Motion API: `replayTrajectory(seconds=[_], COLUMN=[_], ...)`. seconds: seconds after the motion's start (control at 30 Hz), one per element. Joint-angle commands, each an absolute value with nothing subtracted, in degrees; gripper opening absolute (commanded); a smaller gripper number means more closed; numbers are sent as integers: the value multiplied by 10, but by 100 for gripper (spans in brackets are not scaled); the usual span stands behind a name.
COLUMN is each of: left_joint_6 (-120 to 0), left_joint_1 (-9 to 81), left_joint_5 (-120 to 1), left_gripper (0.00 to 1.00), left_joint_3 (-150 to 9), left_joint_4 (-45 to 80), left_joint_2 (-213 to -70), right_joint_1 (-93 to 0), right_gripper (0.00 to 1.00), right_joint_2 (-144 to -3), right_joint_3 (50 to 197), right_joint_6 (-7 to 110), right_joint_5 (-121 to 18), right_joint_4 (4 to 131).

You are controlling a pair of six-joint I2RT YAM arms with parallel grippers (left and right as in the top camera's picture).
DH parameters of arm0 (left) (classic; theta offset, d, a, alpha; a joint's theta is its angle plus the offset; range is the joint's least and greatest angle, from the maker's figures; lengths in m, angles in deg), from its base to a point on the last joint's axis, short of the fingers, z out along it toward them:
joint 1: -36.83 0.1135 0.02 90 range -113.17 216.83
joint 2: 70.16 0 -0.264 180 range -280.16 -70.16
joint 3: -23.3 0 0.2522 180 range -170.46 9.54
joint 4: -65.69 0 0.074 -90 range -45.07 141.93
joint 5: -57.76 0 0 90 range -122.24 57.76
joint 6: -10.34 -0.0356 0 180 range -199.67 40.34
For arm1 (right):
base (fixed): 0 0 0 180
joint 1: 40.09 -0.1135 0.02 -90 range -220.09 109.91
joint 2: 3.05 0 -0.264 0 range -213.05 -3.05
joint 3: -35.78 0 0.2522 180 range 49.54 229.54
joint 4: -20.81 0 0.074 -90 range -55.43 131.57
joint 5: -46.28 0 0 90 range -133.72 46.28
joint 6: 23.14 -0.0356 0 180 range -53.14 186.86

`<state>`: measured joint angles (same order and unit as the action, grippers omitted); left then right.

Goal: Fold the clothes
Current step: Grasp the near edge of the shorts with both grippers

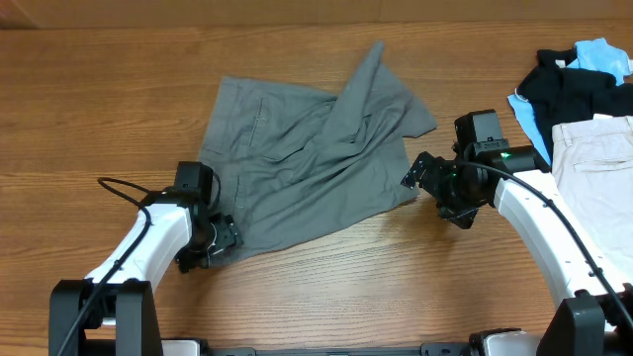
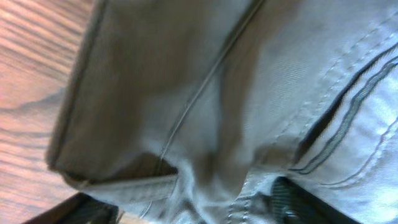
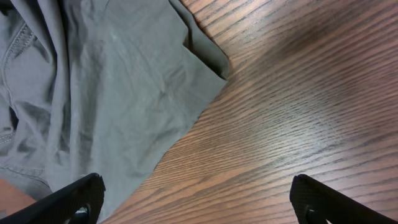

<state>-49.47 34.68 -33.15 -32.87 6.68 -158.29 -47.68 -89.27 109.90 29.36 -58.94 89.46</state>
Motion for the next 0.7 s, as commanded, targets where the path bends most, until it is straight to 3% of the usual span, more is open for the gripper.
replayTrajectory(seconds=[0.0, 0.17, 0.23, 0.27, 0.33, 0.4, 0.47, 0.53, 0.67], left_joint_6=[-489, -488, -488, -488, -488, -488, -488, -488, -488], left_joint_1=[350, 350, 350, 350, 350, 350, 350, 350, 350], left_joint_5=[-321, -323, -323, -323, -323, -323, -323, -323, -323], left_gripper=[62, 27, 8, 4, 4, 13, 15, 9, 9], left_joint_3=[-318, -318, -318, -318, -318, -318, -318, -318, -318], left_joint_4=[81, 84, 82, 80, 78, 78, 78, 78, 78], left_joint_2=[-1617, -1624, -1624, -1624, -1624, -1624, -1624, -1624, -1624], right_joint_1=[-487, -518, -530, -537, -540, -540, -540, -540, -540], right_gripper=[100, 100, 100, 100, 100, 100, 100, 100, 100], right_joint_2=[-889, -893, -898, -904, -913, -927, -944, -961, -998], right_joint_3=[1096, 1096, 1096, 1096, 1096, 1096, 1096, 1096, 1096], right_joint_6=[291, 274, 272, 252, 228, 211, 208, 208, 208], right_joint_5=[-595, -574, -535, -501, -483, -488, -499, -514, -530], right_joint_4=[885, 864, 857, 858, 858, 854, 849, 845, 830])
